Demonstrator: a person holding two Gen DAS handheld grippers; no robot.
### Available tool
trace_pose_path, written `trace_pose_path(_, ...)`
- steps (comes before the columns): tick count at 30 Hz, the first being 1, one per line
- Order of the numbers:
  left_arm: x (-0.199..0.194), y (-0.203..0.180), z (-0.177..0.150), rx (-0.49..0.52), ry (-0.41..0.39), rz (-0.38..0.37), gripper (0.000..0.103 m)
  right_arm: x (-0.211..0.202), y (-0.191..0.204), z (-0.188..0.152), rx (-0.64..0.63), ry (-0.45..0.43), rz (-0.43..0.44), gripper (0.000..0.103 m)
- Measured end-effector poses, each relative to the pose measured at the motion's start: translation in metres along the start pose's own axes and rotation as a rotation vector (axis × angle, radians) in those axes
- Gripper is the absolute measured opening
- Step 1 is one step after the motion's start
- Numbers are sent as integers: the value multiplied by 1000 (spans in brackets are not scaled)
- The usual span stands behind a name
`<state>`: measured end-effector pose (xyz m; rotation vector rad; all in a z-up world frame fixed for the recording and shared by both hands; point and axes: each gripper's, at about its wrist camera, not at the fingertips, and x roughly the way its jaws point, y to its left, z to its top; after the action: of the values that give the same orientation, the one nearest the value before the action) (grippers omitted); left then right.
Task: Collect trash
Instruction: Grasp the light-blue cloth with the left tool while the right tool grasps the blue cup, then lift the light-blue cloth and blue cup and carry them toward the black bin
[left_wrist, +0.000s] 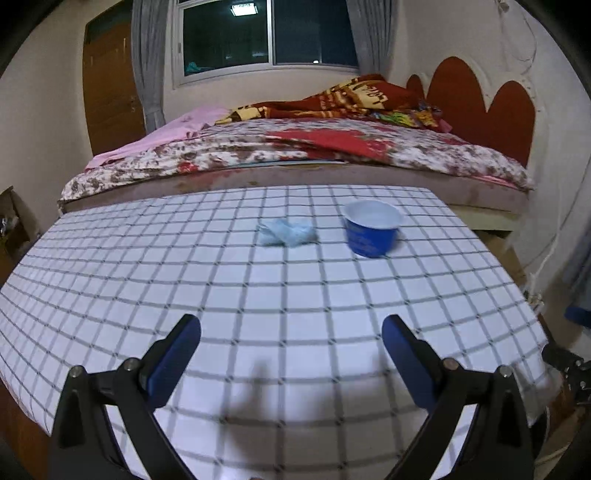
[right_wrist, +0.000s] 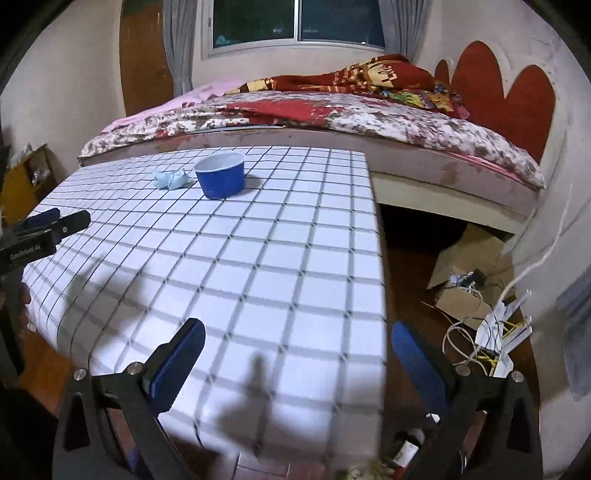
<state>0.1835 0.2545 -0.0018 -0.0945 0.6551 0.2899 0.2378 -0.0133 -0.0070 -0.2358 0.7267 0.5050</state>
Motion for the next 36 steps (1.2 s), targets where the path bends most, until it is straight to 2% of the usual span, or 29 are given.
trace_pose_path(4,28,17,14,13,13,18,99,38,29,43,-42,-16,39,102)
trace_pose_path(7,50,29,22,-1,37,18,99,77,44,69,-49,17,59,102)
trace_pose_path(13,90,42,29,-12,79,17,99,150,66,106,-53,85,83,102)
trace_pose_path(17,110,50,36,-36,90,-3,99,182,75,126,-63,89,103,102)
trace_pose_path(19,119,51,42,-45,92,-21,99,191,77,136,-68,74,108,101)
trace_pose_path(21,126,49,47,-50,94,-45,99,199,74,144,-66,71,128,79)
trace_pose_path(26,144,26,61,-22,98,-101,98,210,53,156,-48,71,82,79)
trace_pose_path(28,154,13,68,-1,110,-114,93,211,44,158,-39,71,69,79)
trace_pose_path(35,189,-2,74,16,218,-69,83,212,25,158,-6,72,74,79)
trace_pose_path(36,193,-3,74,18,236,-61,77,212,26,158,-5,73,79,79)
